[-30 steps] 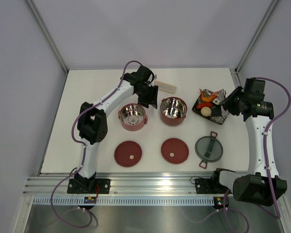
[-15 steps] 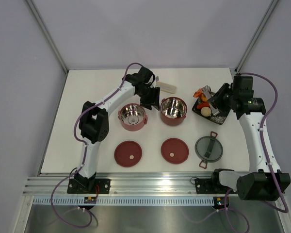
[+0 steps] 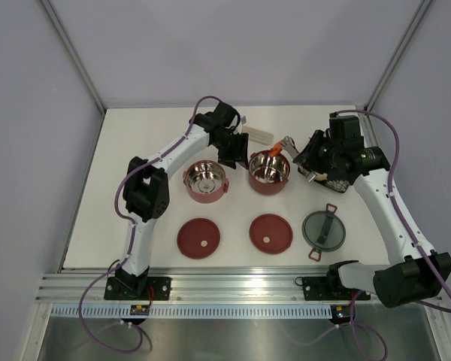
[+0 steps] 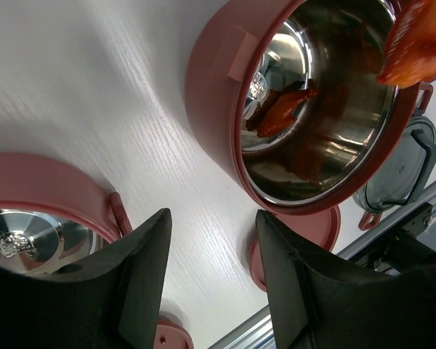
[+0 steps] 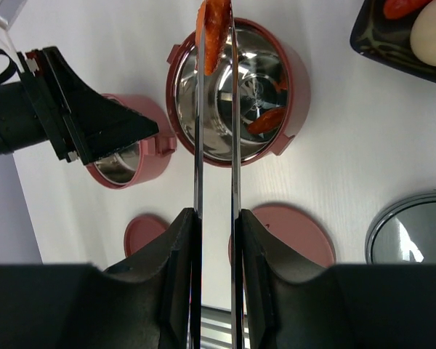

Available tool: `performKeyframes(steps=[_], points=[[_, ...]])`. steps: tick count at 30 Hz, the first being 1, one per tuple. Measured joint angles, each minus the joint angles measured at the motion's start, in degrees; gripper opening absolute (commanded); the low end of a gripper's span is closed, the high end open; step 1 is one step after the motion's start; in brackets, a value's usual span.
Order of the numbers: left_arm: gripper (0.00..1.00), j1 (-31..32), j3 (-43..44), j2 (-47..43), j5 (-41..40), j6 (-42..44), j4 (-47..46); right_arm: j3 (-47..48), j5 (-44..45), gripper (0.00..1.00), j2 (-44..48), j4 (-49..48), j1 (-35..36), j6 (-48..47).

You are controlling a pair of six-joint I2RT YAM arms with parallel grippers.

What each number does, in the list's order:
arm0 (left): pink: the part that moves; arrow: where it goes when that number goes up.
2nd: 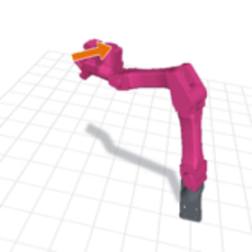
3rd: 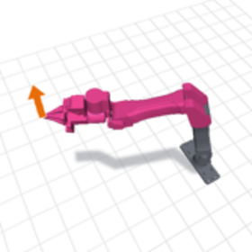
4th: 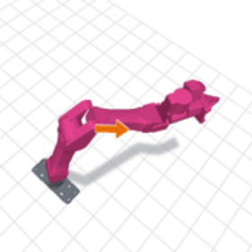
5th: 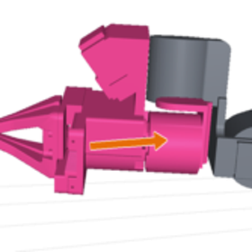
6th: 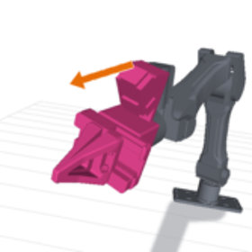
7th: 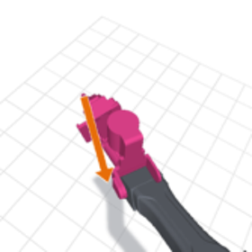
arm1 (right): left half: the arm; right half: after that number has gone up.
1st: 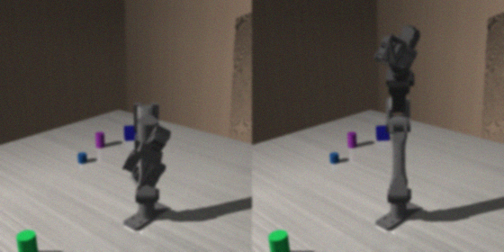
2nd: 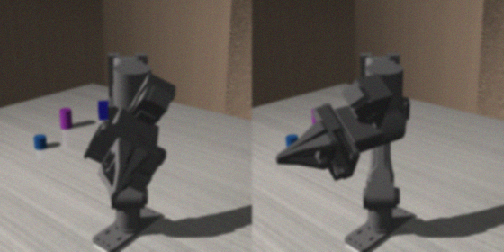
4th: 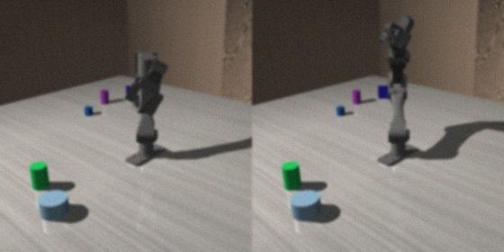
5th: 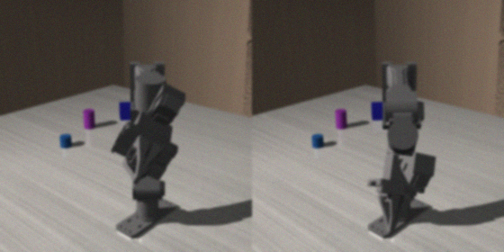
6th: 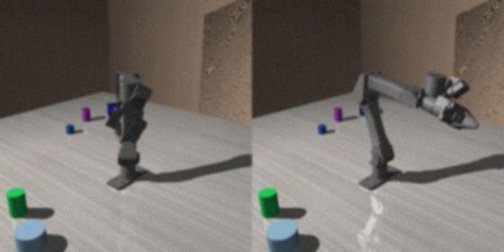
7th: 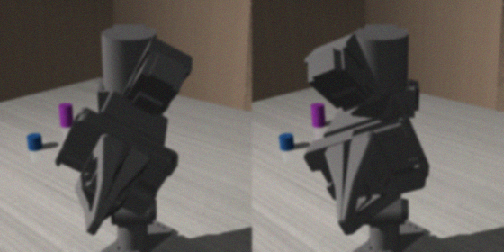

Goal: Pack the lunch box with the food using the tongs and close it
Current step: Place the fake food in the packing box.

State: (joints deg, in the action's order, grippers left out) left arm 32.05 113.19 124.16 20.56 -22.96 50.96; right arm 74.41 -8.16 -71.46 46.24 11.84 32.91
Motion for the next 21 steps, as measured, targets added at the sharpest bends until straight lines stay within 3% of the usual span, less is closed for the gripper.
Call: performKeyframes(steps=[10,11,13,14,15,18,21], points=[[0.54,-3.54,-0.46,-2.23,0.92,-1.44,0.04,-0.96,-0.11,0.02,-4.02,-0.04,5.14,-0.02],[0.54,-4.15,-0.48,-2.91,0.92,-1.46,0.00,-1.05,-0.09,0.13,-4.28,-0.04,5.35,-0.02],[0.54,-5.27,-0.74,-4.44,0.92,-1.49,-0.11,-1.05,-0.09,0.21,-4.63,-0.04,5.60,-0.02],[0.54,-5.77,-0.98,-5.31,0.90,-1.49,-0.09,-1.05,-0.07,0.34,-4.70,-0.04,5.66,-0.02],[0.54,-6.32,-1.25,-6.10,0.90,-1.49,-0.07,-1.05,-0.07,0.40,-4.70,-0.02,5.68,-0.04],[0.54,-7.54,-1.33,-7.52,0.85,-1.49,-0.22,-1.05,0.02,0.54,-4.70,0.00,5.70,-0.02],[0.54,-7.89,-1.95,-8.13,0.83,-1.49,-0.55,-1.05,0.24,0.55,-4.70,0.09,5.70,-0.15]])
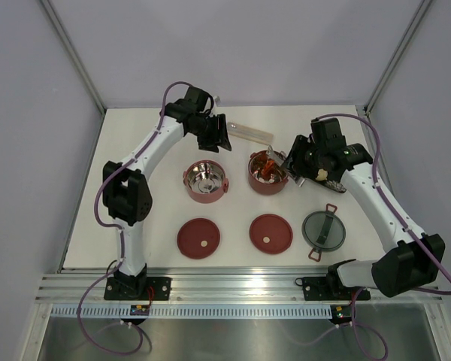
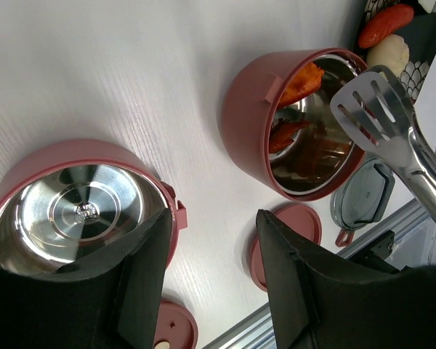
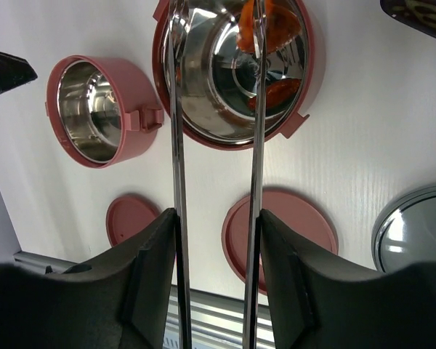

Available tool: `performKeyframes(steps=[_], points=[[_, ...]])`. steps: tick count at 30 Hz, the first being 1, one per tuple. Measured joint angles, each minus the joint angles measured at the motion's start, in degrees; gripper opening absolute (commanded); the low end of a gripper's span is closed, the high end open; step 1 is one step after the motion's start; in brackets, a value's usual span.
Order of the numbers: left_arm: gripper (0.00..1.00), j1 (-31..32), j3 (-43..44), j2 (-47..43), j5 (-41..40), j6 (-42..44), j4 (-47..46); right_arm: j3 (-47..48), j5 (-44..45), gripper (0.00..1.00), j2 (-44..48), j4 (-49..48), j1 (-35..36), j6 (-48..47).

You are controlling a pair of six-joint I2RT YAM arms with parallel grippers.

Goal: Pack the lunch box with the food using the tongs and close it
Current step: Place the fake food in the packing box, then adjust the fake food on the plate.

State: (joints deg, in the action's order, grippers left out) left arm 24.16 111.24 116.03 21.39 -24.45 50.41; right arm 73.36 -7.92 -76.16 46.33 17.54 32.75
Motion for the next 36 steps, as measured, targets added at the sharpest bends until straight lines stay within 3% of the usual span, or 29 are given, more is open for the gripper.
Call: performKeyframes(steps=[10,19,30,36], points=[[0.54,0.11,-0.83,-0.02,-0.17,0.02,0.13,1.53,4.74,0.42,-0.09,2.01,0.09,-0.72],[0.54,0.11,-1.16,-0.04,-1.07,0.70,0.44,7.23,14.43,0.40,0.22,6.12,-0.68,-3.06],[0.55,0.00,-1.90,-4.26,-5.35,3.74,2.73,3.04,14.93,0.39,3.89,6.97,-14.27,-5.51],[0.55,0.00,-2.69,-5.70,-6.54,4.11,3.13,-0.17,14.43,0.39,4.04,6.84,-16.61,-6.10]])
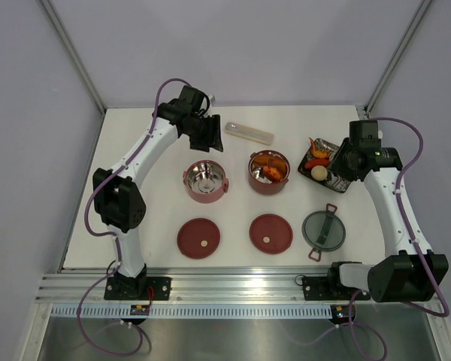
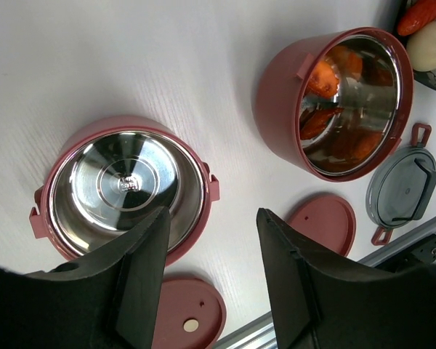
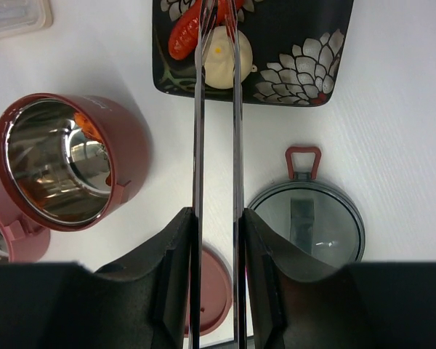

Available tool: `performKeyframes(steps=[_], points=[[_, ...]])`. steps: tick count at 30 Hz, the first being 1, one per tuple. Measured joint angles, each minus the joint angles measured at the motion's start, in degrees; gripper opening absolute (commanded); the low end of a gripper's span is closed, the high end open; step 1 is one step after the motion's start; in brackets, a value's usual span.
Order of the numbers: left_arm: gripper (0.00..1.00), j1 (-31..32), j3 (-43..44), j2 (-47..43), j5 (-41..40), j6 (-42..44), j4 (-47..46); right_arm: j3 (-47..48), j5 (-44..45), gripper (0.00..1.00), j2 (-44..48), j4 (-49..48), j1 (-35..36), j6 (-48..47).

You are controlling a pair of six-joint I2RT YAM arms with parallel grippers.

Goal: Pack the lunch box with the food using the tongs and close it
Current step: Adjust the fake food on the plate.

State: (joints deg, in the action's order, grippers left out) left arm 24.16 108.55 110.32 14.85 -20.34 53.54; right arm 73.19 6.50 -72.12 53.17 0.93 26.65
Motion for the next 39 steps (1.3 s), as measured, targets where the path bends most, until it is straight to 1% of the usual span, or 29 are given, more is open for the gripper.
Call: performKeyframes(steps=[10,16,27,31,39], points=[[0.55,0.20,-0.35,-0.15,-1.68,0.00,0.81,-1.16,-2.54,0.39,-1.03,-1.11,-0.20,-0.39],[0.56,0.92,-0.35,-0.15,-2.64,0.00,0.83,-1.11,-3.69,0.39,-3.80,-2.29,-0.20,-0.76],[0.56,1.51,-0.44,-0.15,-2.95,0.04,0.87,-0.24,-9.79,0.37,-10.51,-6.23,-0.20,-1.01],[0.56,1.51,-0.44,-0.15,-2.97,0.09,0.87,-0.42,-9.81,0.37,-10.99,-6.78,-0.20,-1.05],[0.56,1.53,-0.59,-0.15,-3.10,0.44,0.87,-2.80,-5.44,0.38,-10.25,-5.79,-0.20,-1.86]])
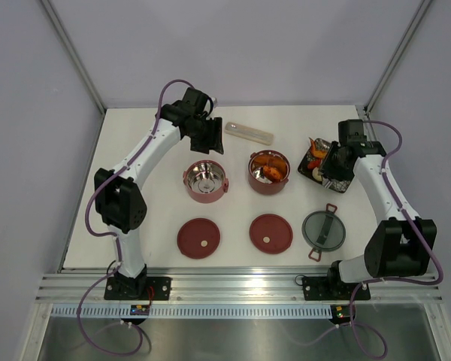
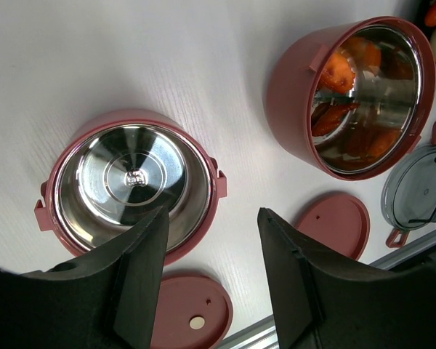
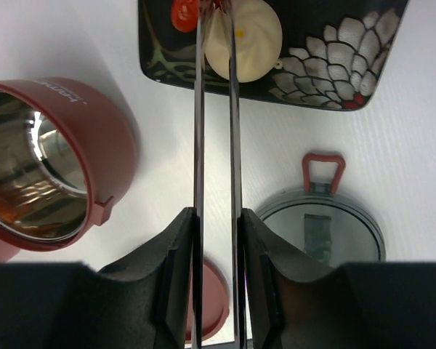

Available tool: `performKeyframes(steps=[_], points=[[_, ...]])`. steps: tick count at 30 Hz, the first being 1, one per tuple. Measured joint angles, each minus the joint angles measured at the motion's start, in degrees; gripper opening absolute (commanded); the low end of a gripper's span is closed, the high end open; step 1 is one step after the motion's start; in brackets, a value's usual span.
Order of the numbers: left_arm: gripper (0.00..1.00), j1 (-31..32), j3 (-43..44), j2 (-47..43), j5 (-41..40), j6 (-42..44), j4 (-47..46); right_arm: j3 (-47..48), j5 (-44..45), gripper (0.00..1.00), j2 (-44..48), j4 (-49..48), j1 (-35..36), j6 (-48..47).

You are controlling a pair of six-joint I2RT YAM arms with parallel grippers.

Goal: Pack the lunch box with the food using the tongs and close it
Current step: Adjust the fake food on the plate.

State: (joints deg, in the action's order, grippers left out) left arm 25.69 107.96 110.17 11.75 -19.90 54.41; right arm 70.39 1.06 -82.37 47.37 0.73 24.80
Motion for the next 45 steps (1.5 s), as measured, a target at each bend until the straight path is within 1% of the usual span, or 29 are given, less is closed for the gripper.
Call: performKeyframes(steps=[9,12,18,28,36,39,45], points=[[0.56,0.20,-0.13,0.02,0.00,0.04,0.00,-0.39,6.73,0.38,3.13,4.00,0.00,-0.92],[0.56,0.20,-0.13,0.02,0.00,0.04,0.00,-0.39,7.52,0.37,4.07,5.05,0.00,-1.07],[0.56,0.28,-1.07,0.02,0.02,0.07,-0.04,-0.26,6.21,0.36,4.81,5.16,0.00,-0.96],[0.56,0.28,-2.80,0.02,-0.02,0.20,-0.11,0.70,-0.22,0.35,4.50,2.10,0.00,0.37],[0.56,0.28,-2.99,0.02,-0.02,0.20,-0.24,-0.39,-5.27,0.33,2.97,0.98,0.02,-0.68],[0.56,0.31,-2.99,0.02,-0.02,0.20,-0.26,-2.21,-4.90,0.34,2.78,0.98,0.02,-1.11],[0.56,0.39,-2.99,0.00,-0.02,0.20,-0.28,-3.69,1.01,0.32,2.73,2.71,0.00,-1.46]])
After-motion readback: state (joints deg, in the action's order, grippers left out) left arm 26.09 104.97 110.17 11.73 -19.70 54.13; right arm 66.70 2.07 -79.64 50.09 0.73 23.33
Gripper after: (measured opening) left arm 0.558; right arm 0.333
